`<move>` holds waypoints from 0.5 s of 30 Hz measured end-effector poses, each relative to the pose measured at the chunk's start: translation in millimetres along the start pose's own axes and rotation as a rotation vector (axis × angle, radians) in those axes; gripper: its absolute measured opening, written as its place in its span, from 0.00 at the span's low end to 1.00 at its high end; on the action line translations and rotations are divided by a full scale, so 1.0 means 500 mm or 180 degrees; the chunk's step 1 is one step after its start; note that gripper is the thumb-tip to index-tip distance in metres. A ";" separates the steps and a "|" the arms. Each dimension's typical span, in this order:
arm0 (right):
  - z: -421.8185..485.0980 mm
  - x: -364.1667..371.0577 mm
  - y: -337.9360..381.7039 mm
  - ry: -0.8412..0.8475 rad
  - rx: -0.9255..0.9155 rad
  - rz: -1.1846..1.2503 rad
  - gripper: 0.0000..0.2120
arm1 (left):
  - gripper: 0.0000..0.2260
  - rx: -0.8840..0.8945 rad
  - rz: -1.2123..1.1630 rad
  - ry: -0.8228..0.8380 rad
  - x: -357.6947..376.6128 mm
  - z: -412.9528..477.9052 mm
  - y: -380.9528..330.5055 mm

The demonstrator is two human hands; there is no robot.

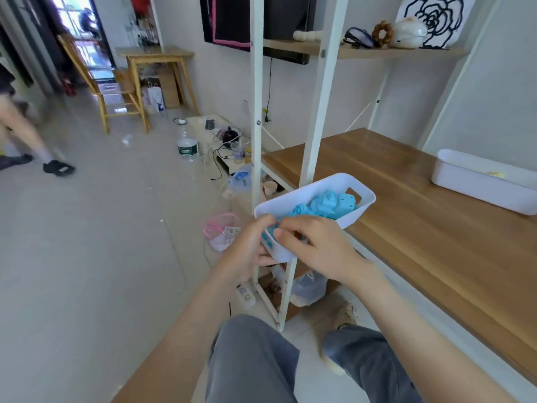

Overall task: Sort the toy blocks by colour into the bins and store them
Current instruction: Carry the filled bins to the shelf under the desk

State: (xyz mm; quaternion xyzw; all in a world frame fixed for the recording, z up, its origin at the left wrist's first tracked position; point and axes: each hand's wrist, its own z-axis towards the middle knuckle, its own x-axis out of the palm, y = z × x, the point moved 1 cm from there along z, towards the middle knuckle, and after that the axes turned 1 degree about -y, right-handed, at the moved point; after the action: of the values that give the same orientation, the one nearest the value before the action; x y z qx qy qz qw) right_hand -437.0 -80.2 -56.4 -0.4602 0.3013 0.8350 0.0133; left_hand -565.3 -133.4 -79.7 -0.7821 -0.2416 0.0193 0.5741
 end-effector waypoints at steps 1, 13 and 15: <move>0.009 0.013 0.005 -0.0040 -0.0062 -0.0032 0.14 | 0.12 0.0010 -0.0090 -0.0031 -0.015 -0.003 0.002; 0.077 0.171 0.032 0.0920 -0.0235 0.0119 0.11 | 0.15 0.0222 -0.0062 -0.0869 -0.173 0.027 0.056; 0.090 0.197 0.021 0.1141 -0.0134 0.0176 0.12 | 0.15 0.0129 -0.0040 -0.0937 -0.189 0.043 0.069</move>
State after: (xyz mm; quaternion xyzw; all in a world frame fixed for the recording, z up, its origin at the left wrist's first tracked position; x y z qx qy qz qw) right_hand -531.2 -90.7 -109.8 -0.5934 0.2938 0.7458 -0.0733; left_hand -643.2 -160.0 -141.6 -0.7576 -0.3276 0.1351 0.5482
